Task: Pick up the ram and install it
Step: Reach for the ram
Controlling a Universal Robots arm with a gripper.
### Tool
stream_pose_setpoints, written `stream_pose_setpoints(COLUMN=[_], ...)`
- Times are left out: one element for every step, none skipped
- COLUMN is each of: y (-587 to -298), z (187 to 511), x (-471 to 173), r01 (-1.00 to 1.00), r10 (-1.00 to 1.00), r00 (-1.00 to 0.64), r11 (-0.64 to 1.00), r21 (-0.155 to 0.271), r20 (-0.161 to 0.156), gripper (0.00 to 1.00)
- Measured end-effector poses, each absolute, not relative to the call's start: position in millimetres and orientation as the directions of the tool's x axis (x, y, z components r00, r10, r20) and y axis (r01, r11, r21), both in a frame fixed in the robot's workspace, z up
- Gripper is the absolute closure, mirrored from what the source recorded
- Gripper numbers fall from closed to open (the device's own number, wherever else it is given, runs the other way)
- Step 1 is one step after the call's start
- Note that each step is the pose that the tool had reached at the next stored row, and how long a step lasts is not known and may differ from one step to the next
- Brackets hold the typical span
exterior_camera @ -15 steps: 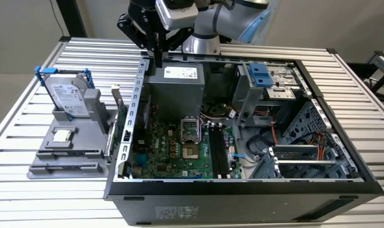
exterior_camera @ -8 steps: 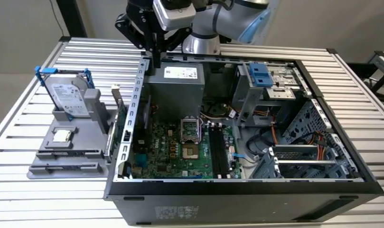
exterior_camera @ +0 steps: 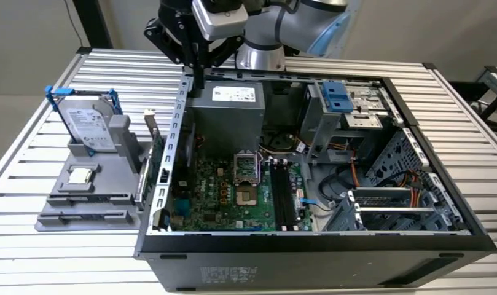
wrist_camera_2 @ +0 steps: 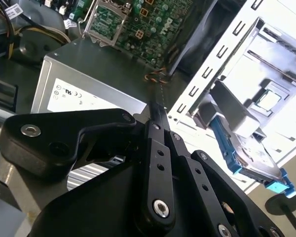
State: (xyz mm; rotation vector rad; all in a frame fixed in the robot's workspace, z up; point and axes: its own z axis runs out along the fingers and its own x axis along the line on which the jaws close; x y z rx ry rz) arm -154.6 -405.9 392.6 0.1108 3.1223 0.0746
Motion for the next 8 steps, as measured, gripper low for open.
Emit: stream_pose_setpoints(y=[-406.1,-406.5,-406.8,-407.1,-407.4,-407.7,-408.0,-408.3], z=[392.5,392.6,392.6,392.5,392.6,392.6,392.6,392.6], x=[-155.9,-157.2,-158.3,-159.2,-160.1,-161.0,-161.9,-163.0], r01=[0.070,0.070,0.070,0.070,0.070,0.070,0.070,0.070], r10=[0.071,0.071,0.071,0.071,0.071,0.071,0.071,0.071], r00=[-0.997,-0.997,-0.997,-0.997,-0.997,-0.997,-0.997,-0.997], r11=[0.996,0.996,0.996,0.996,0.996,0.996,0.996,0.996], r21=[0.048,0.048,0.048,0.048,0.048,0.048,0.048,0.048], r20=[-0.015,-0.015,-0.015,-0.015,-0.015,-0.015,-0.015,-0.015], gripper=[1.00,1.00,1.00,1.00,1.00,1.00,1.00,1.00])
